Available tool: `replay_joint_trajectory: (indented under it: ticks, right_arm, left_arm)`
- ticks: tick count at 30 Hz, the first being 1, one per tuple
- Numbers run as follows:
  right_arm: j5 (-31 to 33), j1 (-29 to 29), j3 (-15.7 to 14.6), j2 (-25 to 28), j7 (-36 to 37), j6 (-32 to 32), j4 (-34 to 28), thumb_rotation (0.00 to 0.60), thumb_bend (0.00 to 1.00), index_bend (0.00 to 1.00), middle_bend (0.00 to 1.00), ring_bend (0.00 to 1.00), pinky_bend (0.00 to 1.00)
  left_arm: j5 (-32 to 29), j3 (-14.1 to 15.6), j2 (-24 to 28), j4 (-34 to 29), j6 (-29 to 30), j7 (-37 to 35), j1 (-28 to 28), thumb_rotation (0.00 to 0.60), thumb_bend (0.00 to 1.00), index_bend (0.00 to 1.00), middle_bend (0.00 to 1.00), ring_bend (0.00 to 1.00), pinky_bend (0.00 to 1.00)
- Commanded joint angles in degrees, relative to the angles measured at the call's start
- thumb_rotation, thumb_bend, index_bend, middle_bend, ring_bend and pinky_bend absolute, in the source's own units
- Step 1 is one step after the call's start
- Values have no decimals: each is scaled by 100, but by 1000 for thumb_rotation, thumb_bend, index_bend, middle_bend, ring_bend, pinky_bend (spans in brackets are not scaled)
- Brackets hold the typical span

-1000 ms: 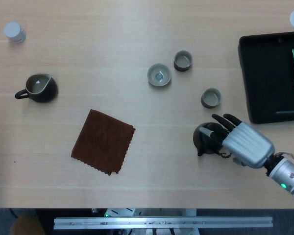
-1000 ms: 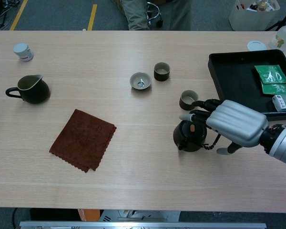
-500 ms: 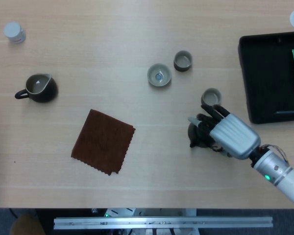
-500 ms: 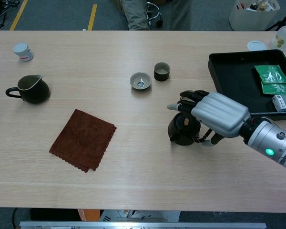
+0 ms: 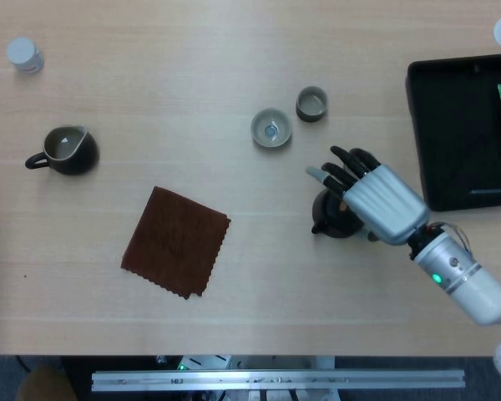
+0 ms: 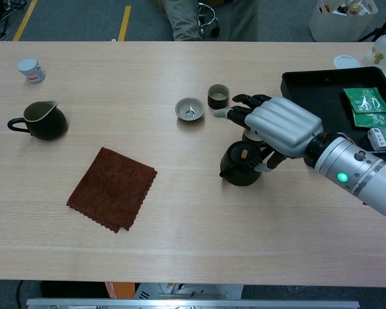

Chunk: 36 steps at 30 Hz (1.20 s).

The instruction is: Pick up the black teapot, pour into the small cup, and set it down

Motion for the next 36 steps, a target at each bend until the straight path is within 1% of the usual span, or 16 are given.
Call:
replay_joint_trajectory:
  ticks: [1,6,11,17,21,31,36]
  right_arm:
    - [293,138,159,-101,-130,-74,39,600,0,107,226,62,171]
    - [639,317,333,-266,-229,-99,145,600,0,107,229,62,171]
    - [869,512,383,-267,-181,-260,112,600,0,107,235,62,171]
    - [1068,716,348,90,313,-701,-254,600,0,107,252,70,171]
    - [1034,823,299,246,565,-810,-332,600,0,107,254,71,171]
    - [1056,994,93,330,669,-866,-365,600,0,110,259,81,172]
    - [1060,1077,16,336,740,-895,-369,600,0,142,288,109,172]
  left_arm:
    - [3,-4,-1,16,-3,-18,-3,600,389,138,205,176,186]
    - [-4,-5,11,37,9,-52,14,600,388,138,205,176,186]
    - [-3,1,28,40,39,-83,44,600,389,138,205,176,186]
    - [-25,3,44,56,79,-122,88,600,389,138,205,176,186]
    - [-7,8,41,55,78,-127,91,600,389,138,205,176,186]
    - [11,0,50,34,78,-112,91,600,388,138,205,176,186]
    - [6,5,57,22,81,-103,104,600,388,138,205,176,186]
